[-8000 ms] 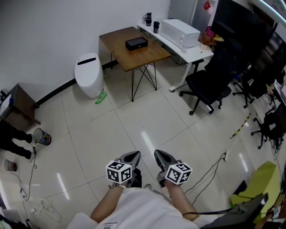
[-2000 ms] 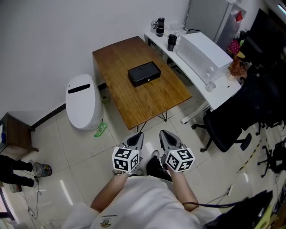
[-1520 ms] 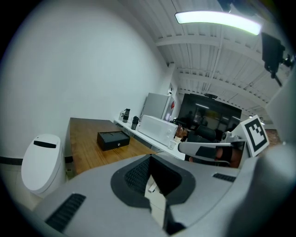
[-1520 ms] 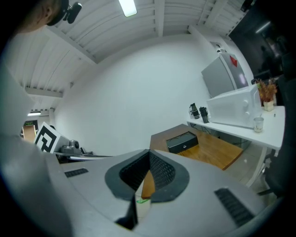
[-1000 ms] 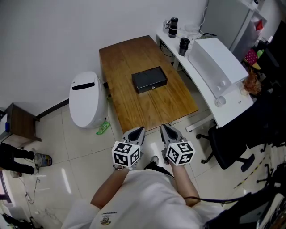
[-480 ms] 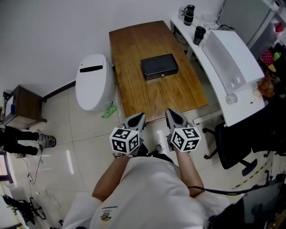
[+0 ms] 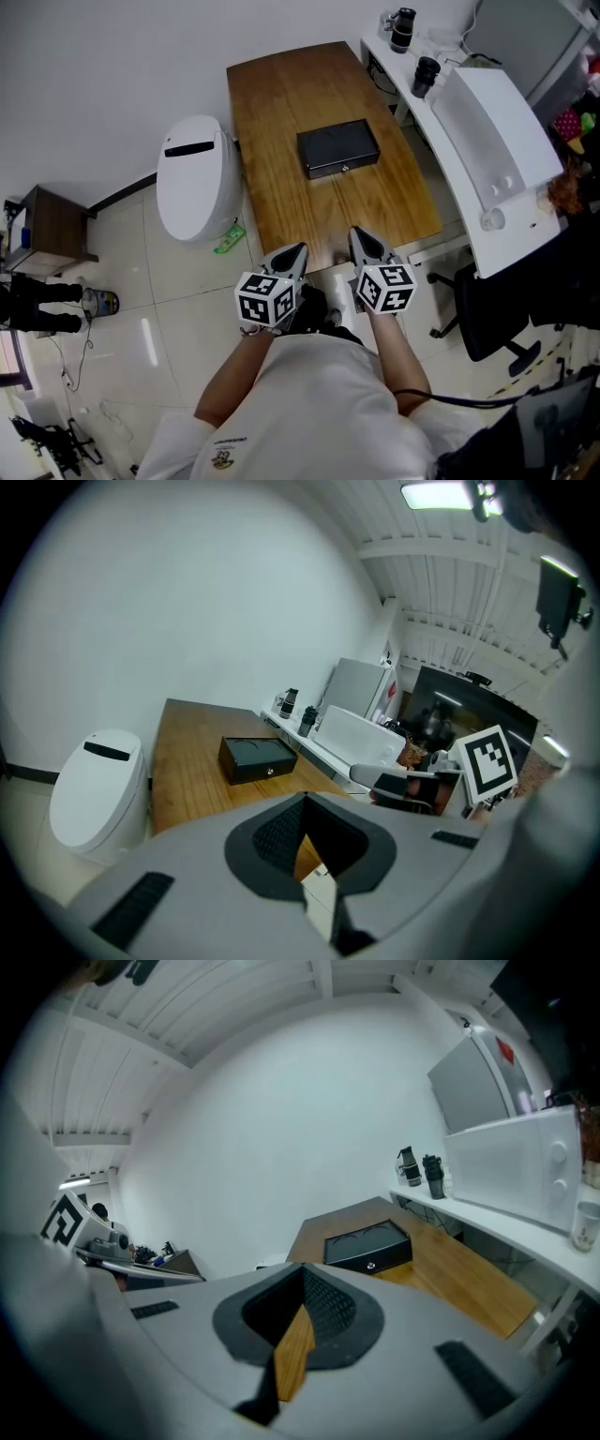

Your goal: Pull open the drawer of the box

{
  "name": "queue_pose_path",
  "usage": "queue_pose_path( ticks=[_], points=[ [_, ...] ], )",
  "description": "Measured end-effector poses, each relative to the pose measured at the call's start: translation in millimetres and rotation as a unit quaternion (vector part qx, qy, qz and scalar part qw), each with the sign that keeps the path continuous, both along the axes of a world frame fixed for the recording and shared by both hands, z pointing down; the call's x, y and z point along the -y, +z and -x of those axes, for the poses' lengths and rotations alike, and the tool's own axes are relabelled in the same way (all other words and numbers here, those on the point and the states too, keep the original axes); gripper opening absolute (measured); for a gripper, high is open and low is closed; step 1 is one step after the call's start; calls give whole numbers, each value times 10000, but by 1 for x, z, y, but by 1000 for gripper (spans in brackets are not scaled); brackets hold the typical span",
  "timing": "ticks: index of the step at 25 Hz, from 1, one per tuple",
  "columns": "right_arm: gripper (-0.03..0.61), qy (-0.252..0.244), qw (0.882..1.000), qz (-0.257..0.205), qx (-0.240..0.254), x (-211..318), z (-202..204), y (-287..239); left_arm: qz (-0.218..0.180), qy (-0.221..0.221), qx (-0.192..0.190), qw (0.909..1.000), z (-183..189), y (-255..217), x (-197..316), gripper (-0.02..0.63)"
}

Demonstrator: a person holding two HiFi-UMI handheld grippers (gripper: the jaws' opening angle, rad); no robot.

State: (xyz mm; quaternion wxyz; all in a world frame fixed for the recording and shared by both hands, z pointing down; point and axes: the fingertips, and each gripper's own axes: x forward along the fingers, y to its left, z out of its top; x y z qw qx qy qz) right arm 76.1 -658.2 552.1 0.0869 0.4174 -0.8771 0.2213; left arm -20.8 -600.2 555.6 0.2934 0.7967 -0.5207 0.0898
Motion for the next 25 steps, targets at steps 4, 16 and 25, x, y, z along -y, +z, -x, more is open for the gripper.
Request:
queue_pose_path(
  ticks=[4,16,25],
  points=[
    [-14,200,9993,47,-307,30,0,16,68,146,-4,9999,2,5,25,3],
    [2,378,9967,453,-554,104,18,76,291,687,43,9972,-6,36,96,3],
    [29,570,9930,454,-930,151,30,119,398,1017,17,9940,-8,56,138,3]
  ],
)
